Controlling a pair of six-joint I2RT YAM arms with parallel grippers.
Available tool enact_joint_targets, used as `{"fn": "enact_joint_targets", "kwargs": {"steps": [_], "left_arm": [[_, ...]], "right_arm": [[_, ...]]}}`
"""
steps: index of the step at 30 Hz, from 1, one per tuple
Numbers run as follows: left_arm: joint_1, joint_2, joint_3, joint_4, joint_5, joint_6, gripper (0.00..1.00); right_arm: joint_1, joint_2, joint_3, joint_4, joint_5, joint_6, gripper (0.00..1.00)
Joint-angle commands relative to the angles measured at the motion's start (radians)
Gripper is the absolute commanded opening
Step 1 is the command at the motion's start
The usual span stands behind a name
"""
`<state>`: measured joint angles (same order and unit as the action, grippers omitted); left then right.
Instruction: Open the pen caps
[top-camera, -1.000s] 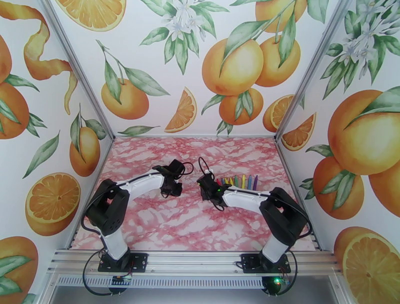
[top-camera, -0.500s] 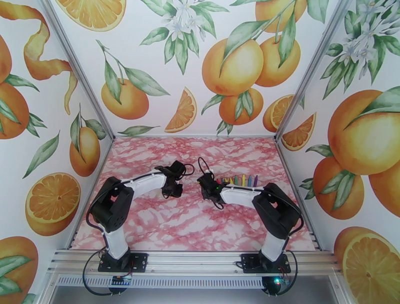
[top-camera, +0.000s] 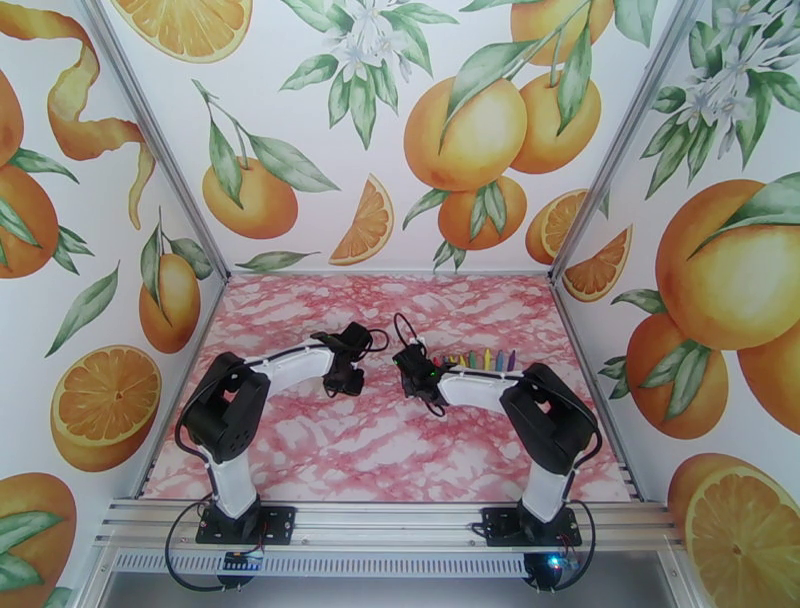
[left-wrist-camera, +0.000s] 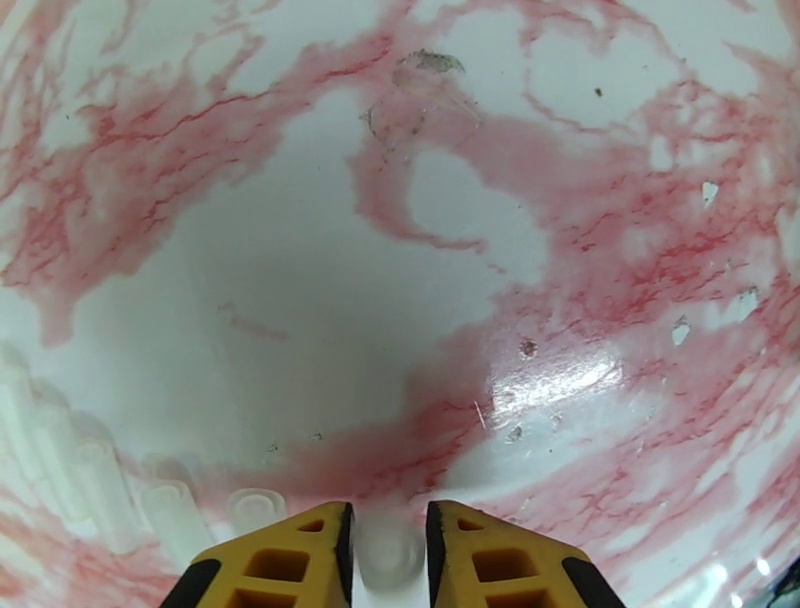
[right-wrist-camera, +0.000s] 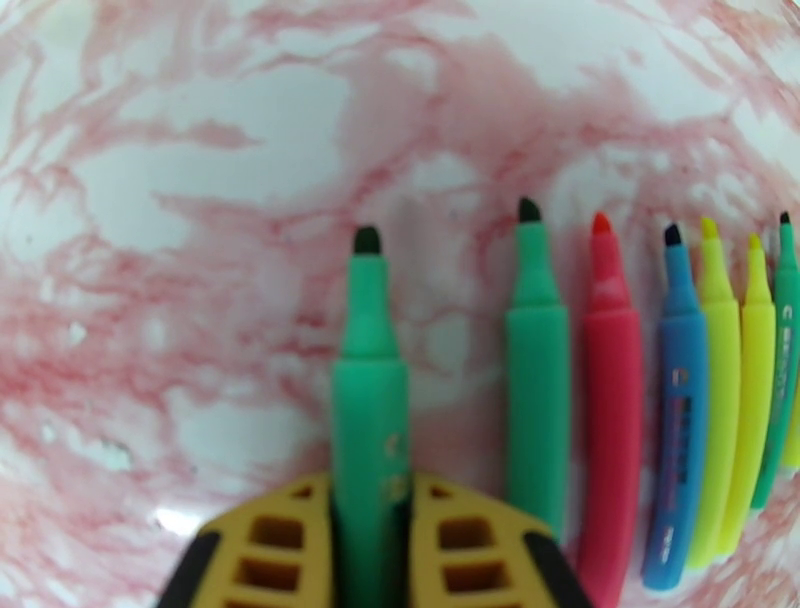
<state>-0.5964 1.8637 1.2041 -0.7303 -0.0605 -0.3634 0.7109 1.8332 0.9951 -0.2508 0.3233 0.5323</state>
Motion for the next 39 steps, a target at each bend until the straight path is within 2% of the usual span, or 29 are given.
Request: {"fn": "enact_joint_targets", "kwargs": {"steps": [1,7,18,20,24,30,33,35,37,39], "left_arm": [[-0.005,0.006,0.009,-0.004,-0.016,0.006,0.28],[-0.005,-0.002,0.015,-0.002,-0.007,0.011,0.29],[-0.004,-0.089,0.055,-0.033,-0.013,0.036,0.32],[-0.004,-0.12,0.054,-0.03,-0.016,0.047,0.37],[0.001,-0.188,0.049,-0.023,-0.099,0.074,0.49],[0.038,-0.318,-0.036,0.098,-0.201,0.15,0.66],[0.092,-0.41,-0.121,0.196,-0.253,0.181,0.74],[0.134,-0.487,-0.197,0.289,-0.293,0.205,0.79],[0.175,-0.557,-0.277,0.396,-0.33,0.24,0.88],[0.233,-0.607,-0.347,0.484,-0.325,0.26,0.91]], "right_arm": [[-0.008,0.017,0.015,-0.007,0.034,-0.01,0.17],[-0.008,-0.014,0.011,-0.018,0.029,-0.019,0.23],[-0.005,-0.183,-0.003,-0.05,0.007,-0.09,0.35],[-0.005,-0.226,-0.011,-0.053,0.005,-0.105,0.38],[-0.005,-0.335,-0.041,-0.054,0.014,-0.137,0.42],[-0.007,-0.519,-0.099,-0.048,0.095,-0.235,0.5],[-0.016,-0.617,-0.154,-0.02,0.164,-0.292,0.63],[-0.032,-0.69,-0.203,0.021,0.202,-0.329,0.76],[-0.064,-0.754,-0.264,0.073,0.219,-0.359,0.87],[-0.112,-0.81,-0.328,0.129,0.229,-0.387,0.96]]}}
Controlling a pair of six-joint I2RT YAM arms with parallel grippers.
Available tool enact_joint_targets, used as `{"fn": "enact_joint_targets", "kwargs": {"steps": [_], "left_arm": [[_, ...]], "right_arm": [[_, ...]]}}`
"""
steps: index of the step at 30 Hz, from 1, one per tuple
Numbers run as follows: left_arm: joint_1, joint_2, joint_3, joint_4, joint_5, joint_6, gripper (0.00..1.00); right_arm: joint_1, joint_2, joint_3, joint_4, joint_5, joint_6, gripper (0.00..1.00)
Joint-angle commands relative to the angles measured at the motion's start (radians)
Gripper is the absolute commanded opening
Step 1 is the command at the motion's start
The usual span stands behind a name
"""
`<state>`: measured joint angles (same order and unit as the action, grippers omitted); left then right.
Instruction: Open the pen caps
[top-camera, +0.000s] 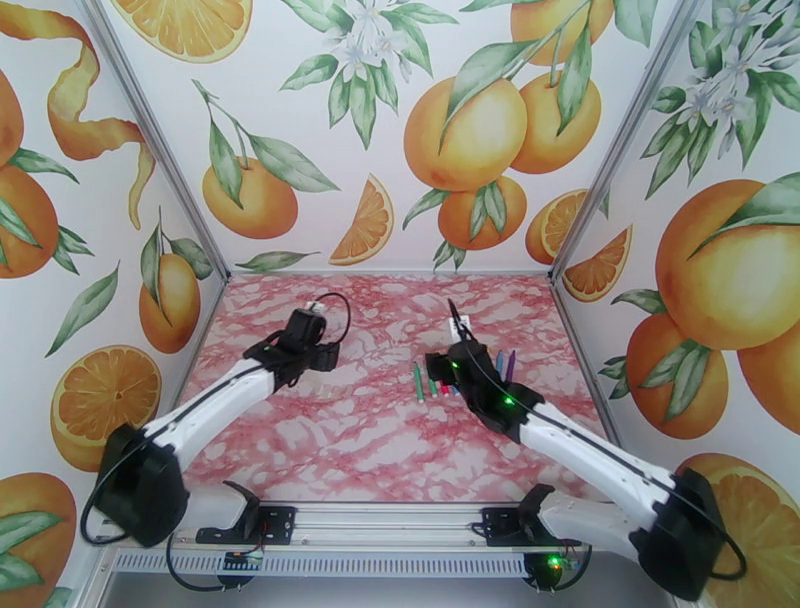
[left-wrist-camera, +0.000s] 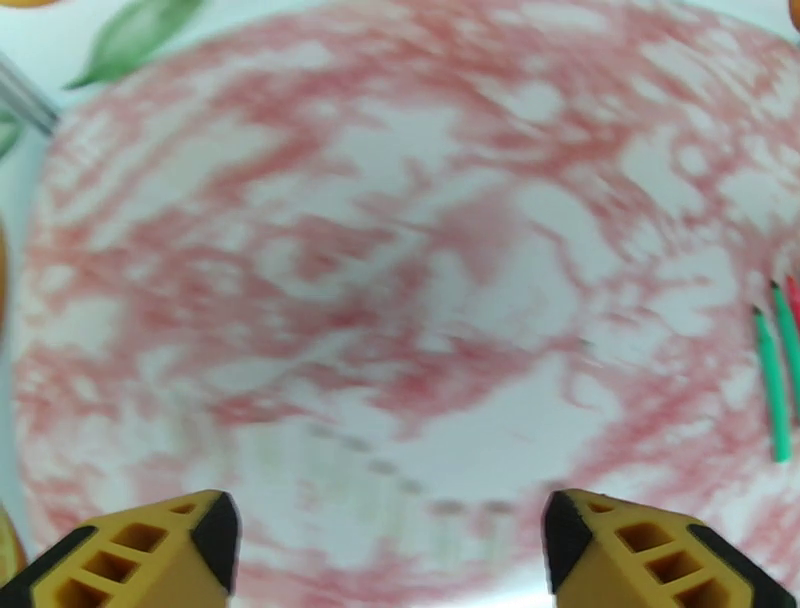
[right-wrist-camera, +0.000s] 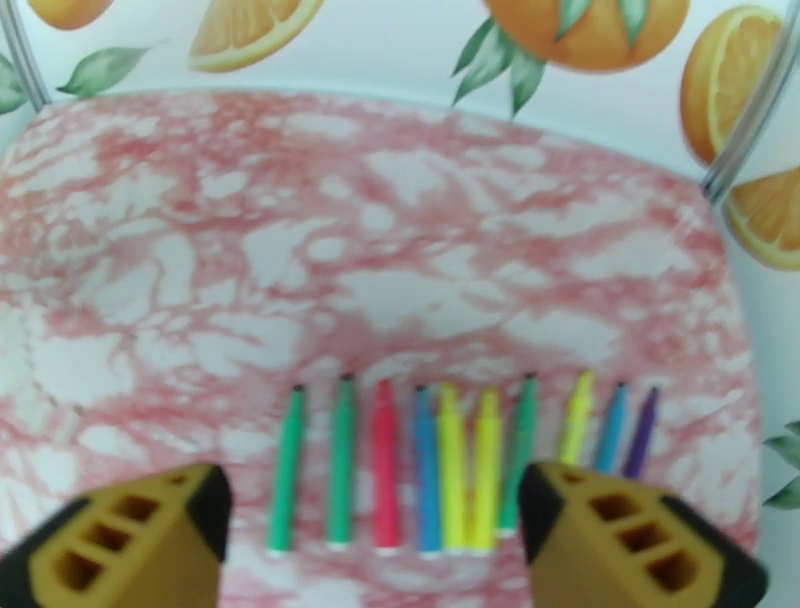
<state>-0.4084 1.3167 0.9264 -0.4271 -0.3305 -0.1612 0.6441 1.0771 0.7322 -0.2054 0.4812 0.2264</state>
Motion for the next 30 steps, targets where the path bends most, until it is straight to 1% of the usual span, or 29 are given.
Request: {"fn": "enact_joint_targets", "kwargs": {"steps": [1,2,5,7,8,9,12,14,15,17,18,19,20,22,24,25,27,28,29,30], "left_arm": [[0.078,-0.078,-0.097,0.214,-0.045,0.058,0.92],[0.11,-0.088,-0.123,0.245,-0.042,0.059,0.94],[0.171,-0.092,-0.201,0.359,-0.061,0.082,0.98],[0.19,-0.08,-0.244,0.431,-0.078,0.12,1.0],[0.191,-0.073,-0.274,0.489,-0.089,0.15,1.0],[0.19,-0.07,-0.307,0.546,-0.098,0.172,1.0],[0.193,-0.054,-0.427,0.813,-0.119,0.246,1.0],[0.21,-0.028,-0.484,0.933,-0.115,0.265,1.0],[0.22,-0.008,-0.491,0.96,-0.107,0.262,1.0],[0.25,0.057,-0.505,1.032,-0.076,0.253,1.0],[0.265,0.097,-0.508,1.101,-0.069,0.262,1.0],[0.267,0.103,-0.488,1.075,-0.051,0.275,1.0],[0.272,0.116,-0.497,1.128,-0.023,0.301,1.0],[0.276,0.176,-0.53,1.31,0.018,0.333,1.0],[0.296,0.268,-0.528,1.385,0.071,0.319,1.0],[0.307,0.308,-0.528,1.45,0.092,0.321,1.0],[0.333,0.306,-0.519,1.396,0.16,0.298,1.0],[0.336,0.332,-0.517,1.417,0.169,0.299,1.0],[0.341,0.342,-0.521,1.448,0.185,0.298,1.0],[0.352,0.324,-0.513,1.403,0.207,0.291,1.0]], "right_arm": [[-0.075,-0.08,-0.093,0.107,0.076,-0.088,0.99],[-0.11,-0.102,-0.121,0.129,0.079,-0.092,1.0],[-0.211,-0.144,-0.202,0.203,0.094,-0.113,1.0],[-0.272,-0.162,-0.247,0.259,0.097,-0.098,1.0],[-0.308,-0.167,-0.274,0.302,0.071,-0.092,1.0],[-0.335,-0.17,-0.303,0.361,0.057,-0.093,1.0],[-0.404,-0.145,-0.417,0.597,0.019,-0.124,1.0],[-0.451,-0.099,-0.45,0.694,-0.024,-0.119,1.0],[-0.47,-0.068,-0.449,0.716,-0.044,-0.109,1.0],[-0.495,0.009,-0.448,0.781,-0.07,-0.099,1.0],[-0.502,0.061,-0.453,0.834,-0.076,-0.101,1.0],[-0.508,0.114,-0.457,0.893,-0.084,-0.109,1.0],[-0.511,0.168,-0.457,0.956,-0.091,-0.119,1.0],[-0.515,0.225,-0.417,0.966,-0.11,-0.13,1.0],[-0.525,0.301,-0.42,1.08,-0.123,-0.135,1.0],[-0.544,0.358,-0.425,1.139,-0.157,-0.118,1.0],[-0.559,0.467,-0.435,1.281,-0.218,-0.121,1.0],[-0.557,0.495,-0.426,1.308,-0.249,-0.14,1.0],[-0.552,0.478,-0.415,1.262,-0.239,-0.139,1.0],[-0.552,0.459,-0.396,1.184,-0.21,-0.123,1.0]]}}
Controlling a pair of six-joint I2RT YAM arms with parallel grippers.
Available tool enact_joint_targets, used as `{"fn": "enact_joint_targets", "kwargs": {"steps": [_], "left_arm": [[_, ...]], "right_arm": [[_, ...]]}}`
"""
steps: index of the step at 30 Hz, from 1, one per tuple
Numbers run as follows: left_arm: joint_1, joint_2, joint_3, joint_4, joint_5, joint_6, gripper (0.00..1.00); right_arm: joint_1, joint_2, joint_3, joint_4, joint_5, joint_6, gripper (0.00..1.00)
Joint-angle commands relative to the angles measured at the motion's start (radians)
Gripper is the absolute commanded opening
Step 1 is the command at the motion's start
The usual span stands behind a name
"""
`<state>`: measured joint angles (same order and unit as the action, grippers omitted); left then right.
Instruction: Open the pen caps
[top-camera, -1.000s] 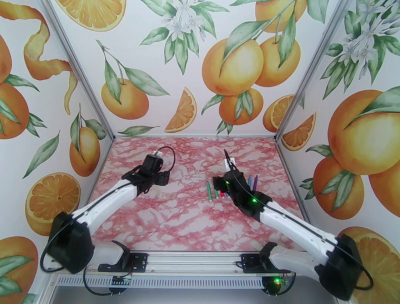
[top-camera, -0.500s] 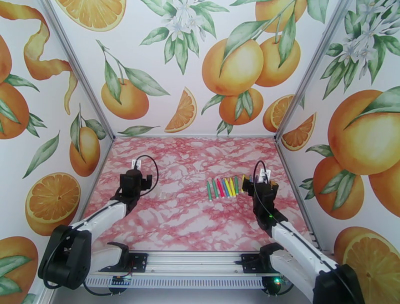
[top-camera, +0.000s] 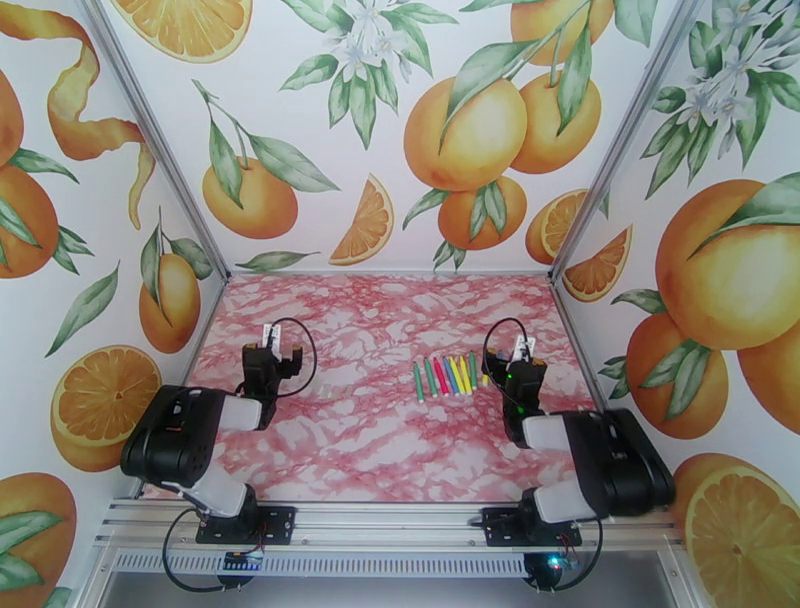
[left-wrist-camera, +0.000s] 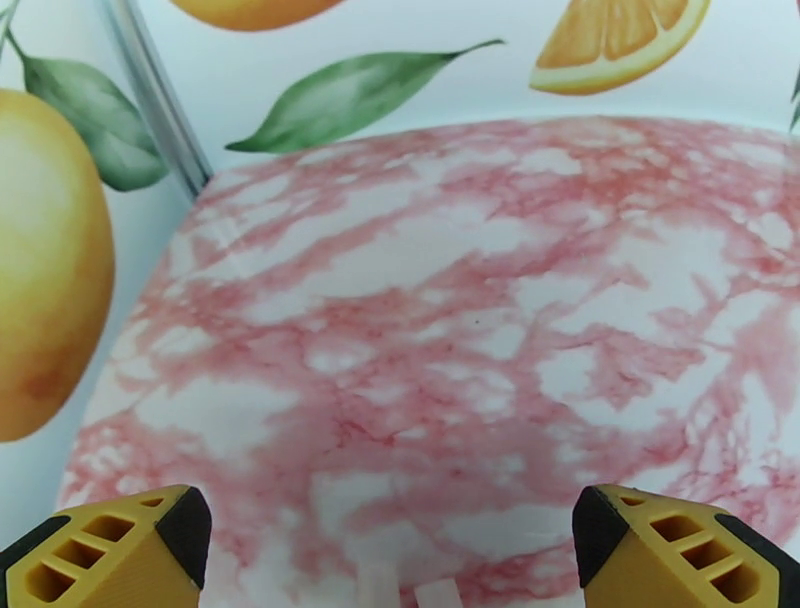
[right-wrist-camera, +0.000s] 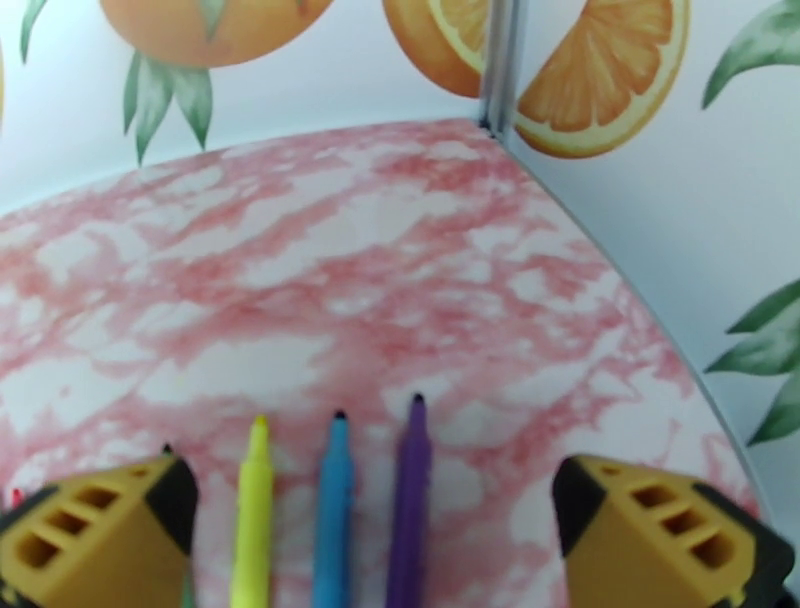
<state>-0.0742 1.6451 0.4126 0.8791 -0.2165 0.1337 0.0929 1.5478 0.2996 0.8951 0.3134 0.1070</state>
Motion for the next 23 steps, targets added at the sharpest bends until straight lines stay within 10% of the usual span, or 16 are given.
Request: {"fn": "enact_joint_targets", "kwargs": {"steps": [1,23], "left_arm": [[0.024,-0.002,0.009,0.076,0.112,-0.007,1.0],[0.05,-0.004,0.011,0.073,0.159,-0.024,1.0]], "right_arm": [[-0.001,-0.002,0.037,0.094,-0.035,-0.005,1.0],[0.008,0.008,0.066,0.059,-0.082,-0.034,1.0]]}}
